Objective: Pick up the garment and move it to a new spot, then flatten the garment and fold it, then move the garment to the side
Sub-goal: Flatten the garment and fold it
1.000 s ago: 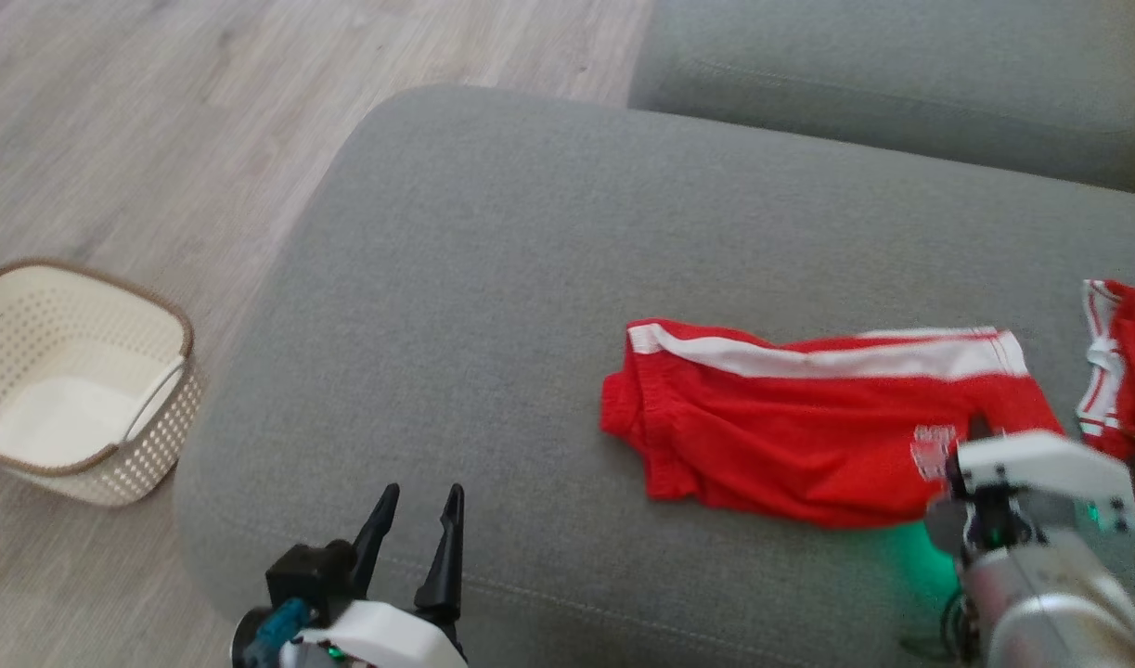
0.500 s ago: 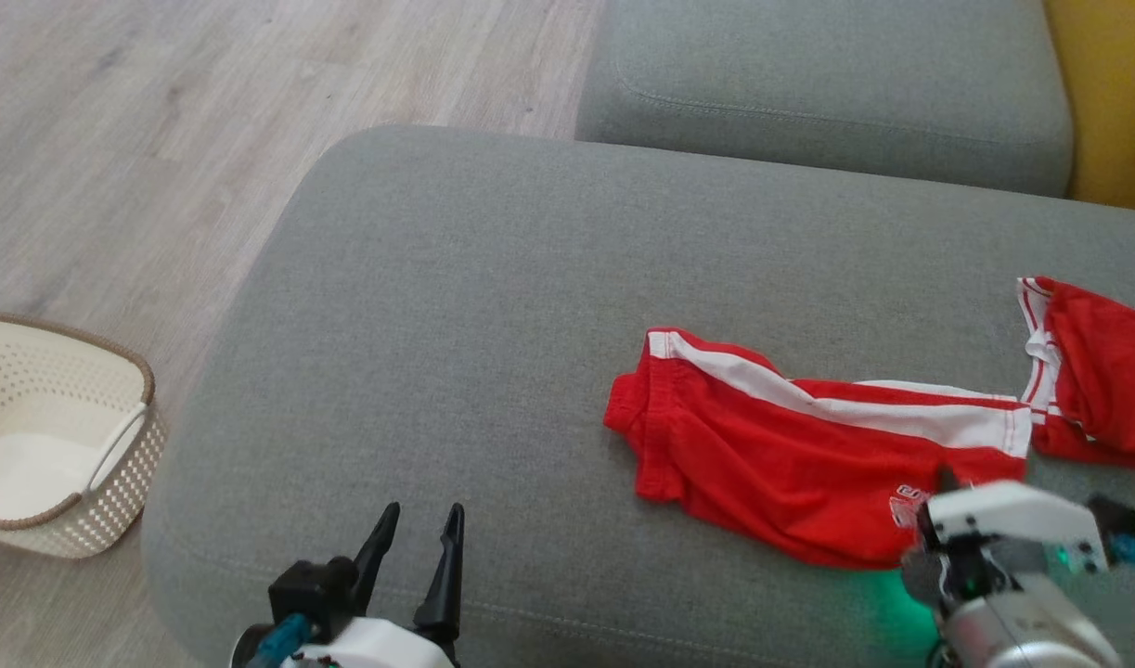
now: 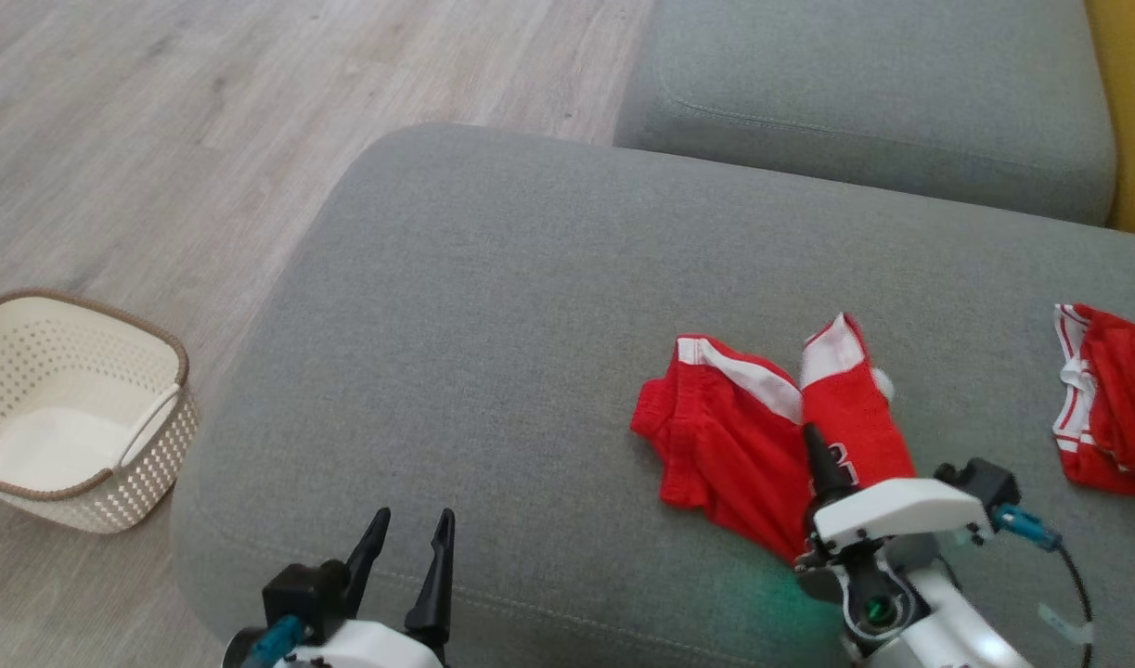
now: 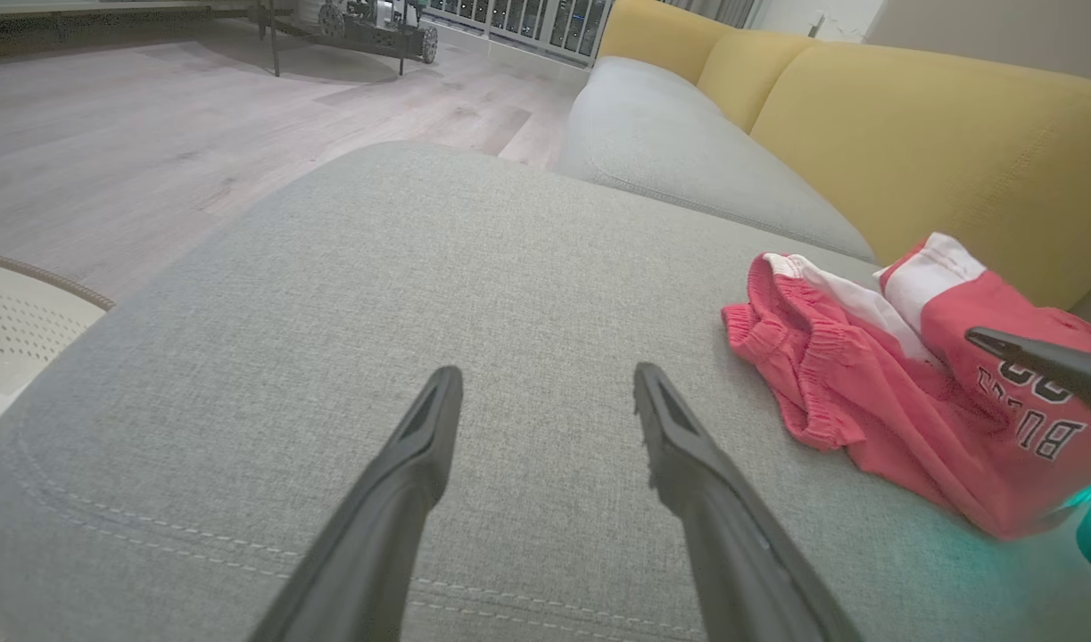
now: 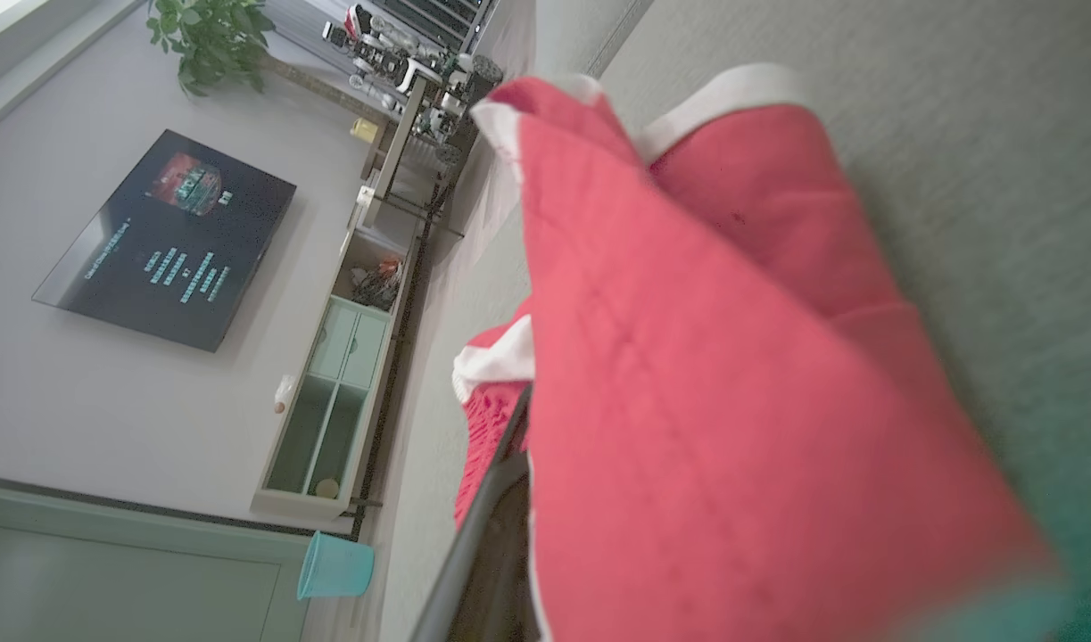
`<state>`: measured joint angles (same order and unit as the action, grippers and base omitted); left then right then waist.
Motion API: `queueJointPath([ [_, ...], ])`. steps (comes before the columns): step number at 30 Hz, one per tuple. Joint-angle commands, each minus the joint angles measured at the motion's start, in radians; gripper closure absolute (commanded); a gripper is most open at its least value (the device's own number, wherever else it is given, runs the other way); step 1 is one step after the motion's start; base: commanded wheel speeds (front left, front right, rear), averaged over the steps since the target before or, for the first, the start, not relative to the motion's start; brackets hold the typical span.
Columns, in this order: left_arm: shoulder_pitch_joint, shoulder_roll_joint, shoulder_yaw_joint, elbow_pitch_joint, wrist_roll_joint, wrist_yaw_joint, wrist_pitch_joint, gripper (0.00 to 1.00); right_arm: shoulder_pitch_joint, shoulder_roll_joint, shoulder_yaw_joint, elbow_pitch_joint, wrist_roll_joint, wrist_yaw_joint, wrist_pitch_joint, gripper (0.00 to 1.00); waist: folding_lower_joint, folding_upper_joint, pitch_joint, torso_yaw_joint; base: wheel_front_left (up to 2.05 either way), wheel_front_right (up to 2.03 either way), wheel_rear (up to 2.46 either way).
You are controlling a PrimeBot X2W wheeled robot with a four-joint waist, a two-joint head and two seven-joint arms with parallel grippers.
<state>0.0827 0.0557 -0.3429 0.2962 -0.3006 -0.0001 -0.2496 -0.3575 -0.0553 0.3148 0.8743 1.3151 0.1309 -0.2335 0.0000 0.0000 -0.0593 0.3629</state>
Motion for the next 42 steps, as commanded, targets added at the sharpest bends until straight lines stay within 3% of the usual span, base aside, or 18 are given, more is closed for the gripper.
queueJointPath([
  [1,-0.038,-0.005,0.031,-0.026,0.006,-0.001,-0.012,0.0,-0.031,0.005,0.029,-0.037,0.008,0.0,-0.014,1.0,0.0,0.0,-0.002,0.004,0.0,0.0,0.0],
  [6,-0.036,-0.005,0.027,-0.029,0.001,0.002,-0.012,0.0,-0.02,0.005,0.104,-0.074,0.058,0.0,-0.026,1.0,0.0,0.0,-0.002,0.018,0.0,0.0,0.0],
  [9,-0.035,-0.005,0.024,-0.028,0.001,0.002,-0.012,0.0,-0.029,0.005,0.097,-0.087,0.063,0.0,-0.028,1.0,0.0,0.0,-0.001,0.027,0.0,0.0,0.0],
  [18,-0.036,-0.005,0.022,-0.027,-0.001,0.003,-0.012,0.0,-0.02,0.005,0.108,-0.135,-0.052,0.0,-0.028,1.0,0.0,0.0,0.006,0.043,0.0,0.0,0.0],
  [19,-0.036,-0.005,0.021,-0.026,-0.002,0.003,-0.012,0.0,-0.02,0.005,0.119,-0.132,-0.079,0.0,-0.028,0.69,0.0,0.0,0.006,0.044,0.0,0.0,0.0],
  [20,-0.037,-0.005,0.02,-0.026,-0.003,0.003,-0.012,0.0,-0.019,0.005,0.131,-0.134,-0.092,0.0,-0.028,0.0,0.0,0.0,0.007,0.046,0.0,0.0,0.0],
  [31,-0.045,-0.005,0.015,-0.02,-0.009,0.006,-0.012,0.0,-0.017,0.005,0.135,-0.159,-0.213,0.0,-0.028,0.0,0.0,0.0,0.022,0.065,0.0,0.0,0.0],
  [42,-0.052,-0.005,0.011,-0.012,-0.016,0.011,-0.012,0.0,-0.021,0.005,0.061,-0.159,-0.677,0.0,-0.028,0.0,0.0,0.0,0.022,0.069,0.0,0.0,0.0],
])
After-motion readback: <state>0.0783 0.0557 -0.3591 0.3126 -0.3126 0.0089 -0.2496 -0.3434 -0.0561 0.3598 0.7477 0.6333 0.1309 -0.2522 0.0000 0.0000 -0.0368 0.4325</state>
